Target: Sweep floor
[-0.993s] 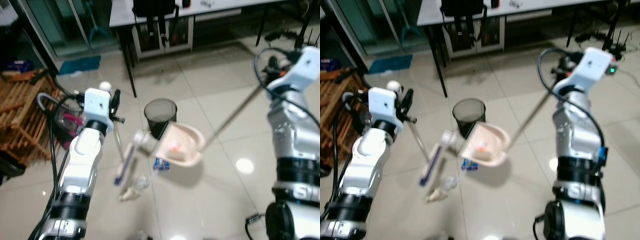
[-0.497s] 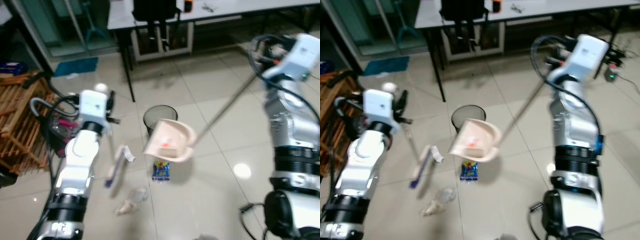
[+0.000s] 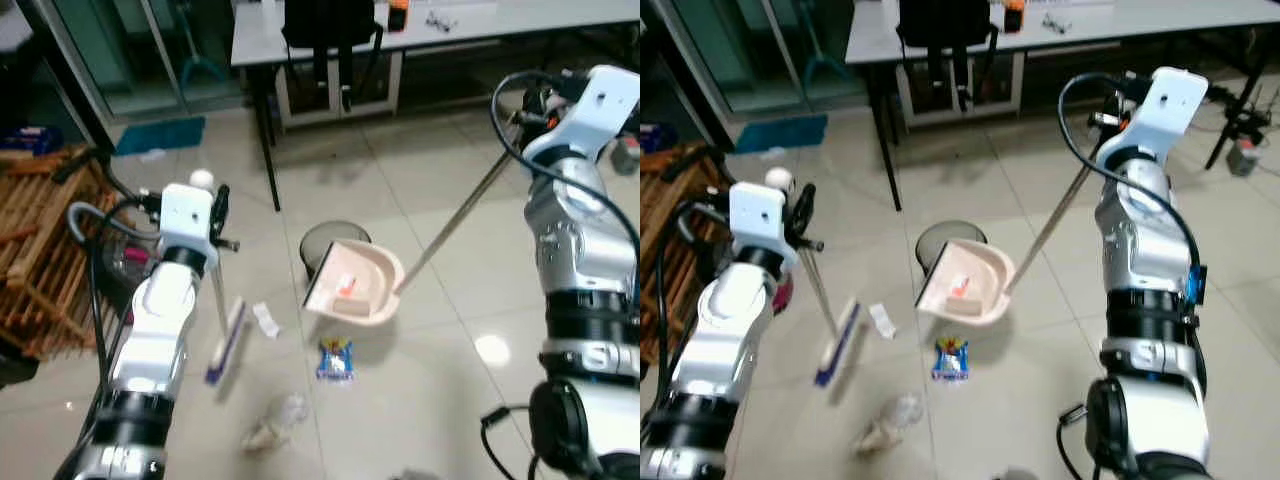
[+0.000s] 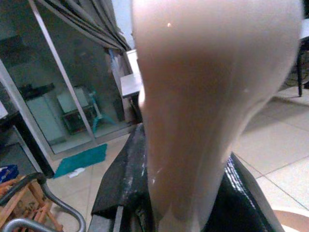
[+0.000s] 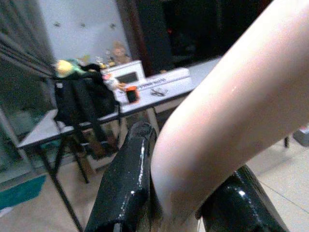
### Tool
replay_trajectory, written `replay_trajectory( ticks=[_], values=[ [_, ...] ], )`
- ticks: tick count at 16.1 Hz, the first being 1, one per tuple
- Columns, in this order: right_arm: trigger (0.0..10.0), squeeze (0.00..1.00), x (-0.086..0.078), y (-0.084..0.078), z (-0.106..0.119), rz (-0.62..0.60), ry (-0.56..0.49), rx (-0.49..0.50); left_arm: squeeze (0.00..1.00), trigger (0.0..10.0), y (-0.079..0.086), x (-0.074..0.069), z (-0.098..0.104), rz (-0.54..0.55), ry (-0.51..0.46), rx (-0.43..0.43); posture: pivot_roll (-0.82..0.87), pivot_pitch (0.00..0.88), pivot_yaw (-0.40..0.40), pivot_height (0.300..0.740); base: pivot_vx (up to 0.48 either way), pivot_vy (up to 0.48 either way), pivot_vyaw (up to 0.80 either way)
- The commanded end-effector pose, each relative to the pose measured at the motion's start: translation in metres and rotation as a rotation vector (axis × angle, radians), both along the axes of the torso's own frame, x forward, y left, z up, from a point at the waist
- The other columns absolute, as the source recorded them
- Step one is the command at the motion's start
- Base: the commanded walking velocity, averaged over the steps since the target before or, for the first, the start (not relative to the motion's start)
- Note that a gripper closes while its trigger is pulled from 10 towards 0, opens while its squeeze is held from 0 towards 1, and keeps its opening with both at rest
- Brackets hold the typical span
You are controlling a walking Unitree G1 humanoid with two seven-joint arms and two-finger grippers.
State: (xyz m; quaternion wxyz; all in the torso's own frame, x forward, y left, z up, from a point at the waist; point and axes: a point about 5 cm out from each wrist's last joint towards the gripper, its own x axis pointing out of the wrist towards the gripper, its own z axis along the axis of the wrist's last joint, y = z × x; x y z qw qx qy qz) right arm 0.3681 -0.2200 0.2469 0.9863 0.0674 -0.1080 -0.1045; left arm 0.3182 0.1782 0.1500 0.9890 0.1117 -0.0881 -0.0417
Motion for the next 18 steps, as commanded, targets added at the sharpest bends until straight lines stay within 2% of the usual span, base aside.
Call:
replay_trajectory(
  ticks=[1,10,14,18],
  values=[
    [10.0,0.0,-0.0019,-0.0034,0.0184,-0.021,-0.096,-0.008,0.0,10.0,-0.002,0.0027,0.0141,-0.009,-0.061,0.012,-0.06,0.0,0.07,0.74,0.428,0.0,0.0],
    [10.0,0.0,-0.0004,-0.007,0.0245,-0.052,-0.143,-0.012,0.0,10.0,-0.0034,0.0015,0.0115,-0.01,-0.058,0.01,-0.06,0.0,0.061,0.74,0.425,0.0,0.0],
    [10.0,0.0,0.0007,-0.0065,0.0238,-0.051,-0.14,-0.021,0.0,10.0,-0.0039,0.0014,0.0113,-0.011,-0.058,0.01,-0.06,0.0,0.058,0.74,0.426,0.0,-0.58],
    [10.0,0.0,0.0009,-0.0067,0.0234,-0.056,-0.145,-0.03,0.0,10.0,-0.0037,0.0008,0.0107,-0.01,-0.056,0.01,-0.05,0.0,0.056,0.74,0.424,0.0,0.0]
  ],
)
